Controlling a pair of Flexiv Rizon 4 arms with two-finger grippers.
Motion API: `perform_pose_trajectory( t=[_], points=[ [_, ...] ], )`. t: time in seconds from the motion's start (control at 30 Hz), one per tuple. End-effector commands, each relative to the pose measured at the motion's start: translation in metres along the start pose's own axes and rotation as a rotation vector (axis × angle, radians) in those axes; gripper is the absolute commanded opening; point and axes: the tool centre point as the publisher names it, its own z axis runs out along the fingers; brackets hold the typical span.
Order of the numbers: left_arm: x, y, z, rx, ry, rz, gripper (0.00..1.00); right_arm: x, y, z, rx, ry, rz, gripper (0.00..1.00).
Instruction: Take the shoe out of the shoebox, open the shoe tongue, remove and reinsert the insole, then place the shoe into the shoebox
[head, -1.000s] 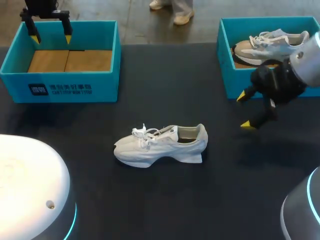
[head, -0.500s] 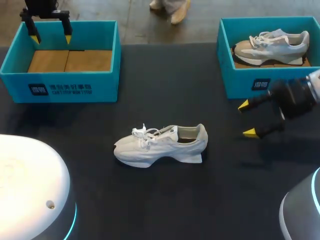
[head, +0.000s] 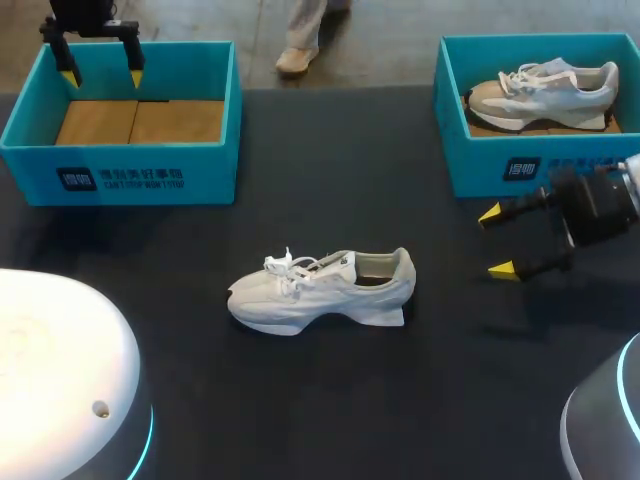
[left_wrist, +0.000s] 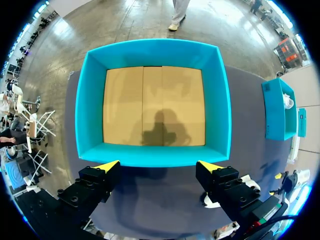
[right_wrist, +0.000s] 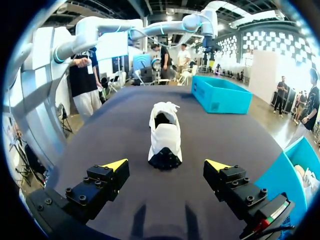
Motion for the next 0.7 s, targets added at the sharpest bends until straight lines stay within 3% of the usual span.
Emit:
perform_pose_trajectory(
  t=[0.03,0.27,0.7],
  points=[
    [0.000,0.000,0.000,0.000,-0.001,0.000,1.00,-0.001,-0.007,0.003,-0.003,0.003,0.001,1.00],
    [0.000,0.000,0.000,0.000,-0.001,0.000,1.00,-0.005,-0.043,0.017,-0.037,-0.067,-0.004,1.00],
    [0.000,0.000,0.000,0.000,-0.001,0.000,1.00,-0.009,-0.082,0.039,-0.052,-0.089,0.017,1.00]
  ],
)
